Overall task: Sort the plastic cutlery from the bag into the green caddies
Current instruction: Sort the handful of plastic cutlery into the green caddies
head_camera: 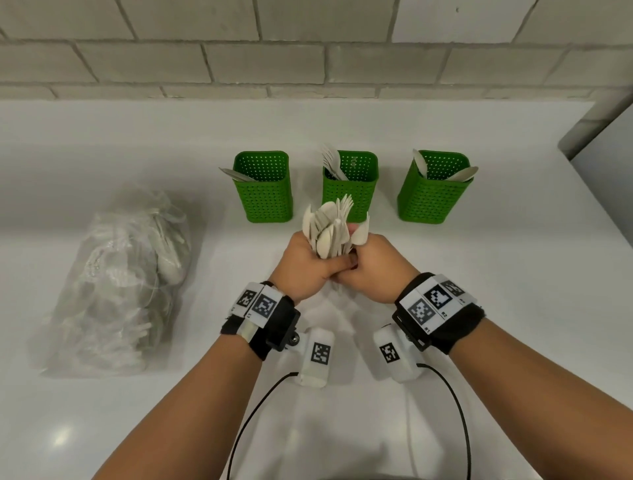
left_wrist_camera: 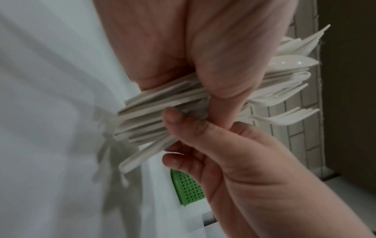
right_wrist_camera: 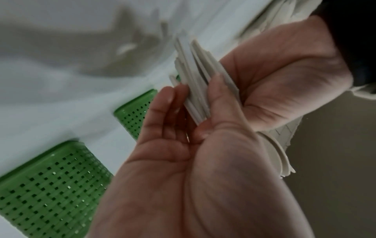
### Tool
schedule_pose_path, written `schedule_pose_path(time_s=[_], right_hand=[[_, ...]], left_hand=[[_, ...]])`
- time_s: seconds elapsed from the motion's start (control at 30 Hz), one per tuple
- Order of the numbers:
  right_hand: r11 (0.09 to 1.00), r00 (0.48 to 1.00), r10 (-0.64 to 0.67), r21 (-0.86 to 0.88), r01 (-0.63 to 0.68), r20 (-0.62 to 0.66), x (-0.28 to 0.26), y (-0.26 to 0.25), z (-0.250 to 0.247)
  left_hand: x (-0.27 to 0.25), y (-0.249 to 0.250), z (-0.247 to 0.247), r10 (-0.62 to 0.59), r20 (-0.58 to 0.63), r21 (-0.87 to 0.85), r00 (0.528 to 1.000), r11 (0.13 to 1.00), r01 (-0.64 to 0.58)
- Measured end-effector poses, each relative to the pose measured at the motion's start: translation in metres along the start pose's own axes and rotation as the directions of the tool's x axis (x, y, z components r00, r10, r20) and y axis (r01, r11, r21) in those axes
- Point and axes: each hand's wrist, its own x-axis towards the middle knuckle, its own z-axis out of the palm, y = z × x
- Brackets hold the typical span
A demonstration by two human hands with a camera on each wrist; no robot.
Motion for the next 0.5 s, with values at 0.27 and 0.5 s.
schedule_pose_path(time_s=[0.27,0.5], right_hand=[[0.984,0.989,0.143,0.099,-0.146,0.036,-0.001,0.018,0.0],[0.944,0.987,0.156,0.286,-0.163,0.047,-0.008,0.016,0.002]], left_hand=[[0.0,-0.006,-0.004,-0.111,0.002,-0.024,0.994,0.994,0.111],[-0.004,0.002,-0.004,-0.19,-0.07,-0.269,0.979,0.949,0.165]])
